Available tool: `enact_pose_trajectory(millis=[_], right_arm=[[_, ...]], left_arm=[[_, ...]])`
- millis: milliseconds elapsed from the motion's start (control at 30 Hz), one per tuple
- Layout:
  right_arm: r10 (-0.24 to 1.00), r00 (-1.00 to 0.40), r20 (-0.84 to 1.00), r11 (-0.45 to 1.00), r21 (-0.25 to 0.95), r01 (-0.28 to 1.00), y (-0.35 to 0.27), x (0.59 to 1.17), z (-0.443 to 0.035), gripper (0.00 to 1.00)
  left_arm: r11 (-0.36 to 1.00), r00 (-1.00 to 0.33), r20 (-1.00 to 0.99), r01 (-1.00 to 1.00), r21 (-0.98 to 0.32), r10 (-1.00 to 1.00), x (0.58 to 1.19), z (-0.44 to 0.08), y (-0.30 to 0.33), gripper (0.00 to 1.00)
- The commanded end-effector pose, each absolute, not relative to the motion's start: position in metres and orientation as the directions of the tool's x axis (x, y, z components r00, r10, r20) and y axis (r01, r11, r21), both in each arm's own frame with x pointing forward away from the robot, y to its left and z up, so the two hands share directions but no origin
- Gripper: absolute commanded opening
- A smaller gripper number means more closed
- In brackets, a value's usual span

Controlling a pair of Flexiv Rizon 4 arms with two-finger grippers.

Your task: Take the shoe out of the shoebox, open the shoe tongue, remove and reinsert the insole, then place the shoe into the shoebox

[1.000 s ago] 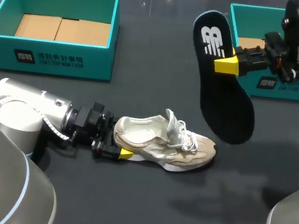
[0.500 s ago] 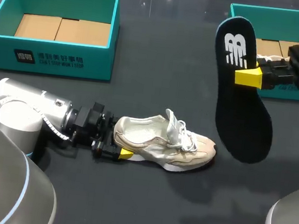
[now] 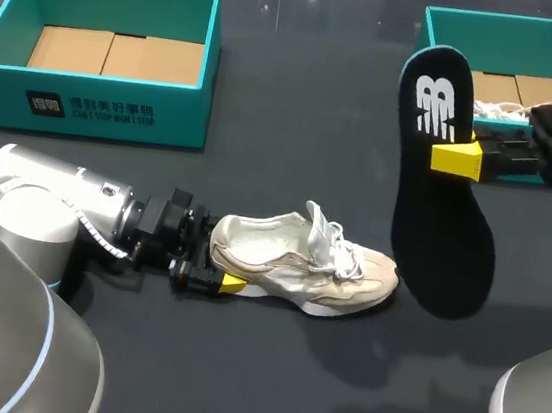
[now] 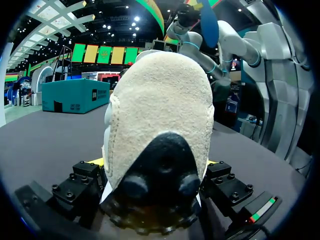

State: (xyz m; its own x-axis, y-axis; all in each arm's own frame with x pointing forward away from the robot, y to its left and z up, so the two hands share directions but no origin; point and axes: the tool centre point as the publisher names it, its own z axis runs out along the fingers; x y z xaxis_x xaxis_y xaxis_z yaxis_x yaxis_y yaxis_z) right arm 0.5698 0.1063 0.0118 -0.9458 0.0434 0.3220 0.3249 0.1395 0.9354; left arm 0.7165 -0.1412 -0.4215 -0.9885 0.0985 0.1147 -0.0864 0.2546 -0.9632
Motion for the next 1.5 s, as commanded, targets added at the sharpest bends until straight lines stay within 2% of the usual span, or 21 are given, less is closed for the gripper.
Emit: enact_pose_trajectory(millis=[33, 267, 367, 467, 533, 567, 967, 1200, 1333, 1500], right_arm=[[0.073, -0.945, 0.319, 0.126, 0.937, 0.326, 0.104, 0.560, 0.007, 0.00], [0.073, -0.945, 0.319, 0.126, 0.937, 0.326, 0.104, 0.560, 0.007, 0.00], [0.073, -0.945, 0.319, 0.126, 0.937, 0.326, 0.104, 0.560, 0.007, 0.00], [0.073, -0.945, 0.319, 0.126, 0.937, 0.326, 0.104, 0.560, 0.007, 0.00], [0.073, -0.945, 0.319, 0.126, 0.937, 0.326, 0.104, 0.560, 0.007, 0.00], [0.073, -0.945, 0.319, 0.126, 0.937, 0.326, 0.104, 0.560, 0.007, 0.00], [0.073, -0.945, 0.319, 0.126, 0.937, 0.326, 0.104, 0.560, 0.007, 0.00], [0.073, -0.945, 0.319, 0.126, 0.937, 0.326, 0.104, 0.560, 0.007, 0.00], [0.073, -0.945, 0.319, 0.126, 0.937, 0.326, 0.104, 0.560, 0.007, 0.00], [0.073, -0.945, 0.319, 0.126, 0.937, 0.326, 0.104, 0.560, 0.007, 0.00]], left_arm=[[0.256, -0.989, 0.115, -0.087, -0.963, 0.098, 0.717, -0.422, -0.141, 0.00], [0.250, -0.989, 0.098, -0.068, -0.966, 0.108, 0.715, -0.417, -0.140, 0.00], [0.247, -0.990, 0.089, -0.060, -0.967, 0.109, 0.715, -0.412, -0.138, 0.27], [0.246, -0.992, 0.070, -0.043, -0.968, 0.105, 0.716, -0.409, -0.136, 0.47], [0.250, -0.993, 0.067, -0.039, -0.967, 0.101, 0.716, -0.407, -0.134, 0.95], [0.255, -0.994, 0.056, -0.030, -0.966, 0.097, 0.716, -0.407, -0.133, 1.00], [0.353, -0.996, 0.034, -0.002, -0.936, 0.085, 0.714, -0.397, -0.116, 1.00], [0.515, -0.994, 0.002, 0.053, -0.856, 0.106, 0.709, -0.389, -0.098, 1.00], [0.643, -0.994, -0.005, 0.073, -0.763, 0.107, 0.710, -0.385, -0.087, 1.00], [0.643, -0.994, -0.005, 0.073, -0.763, 0.107, 0.710, -0.385, -0.087, 1.00]])
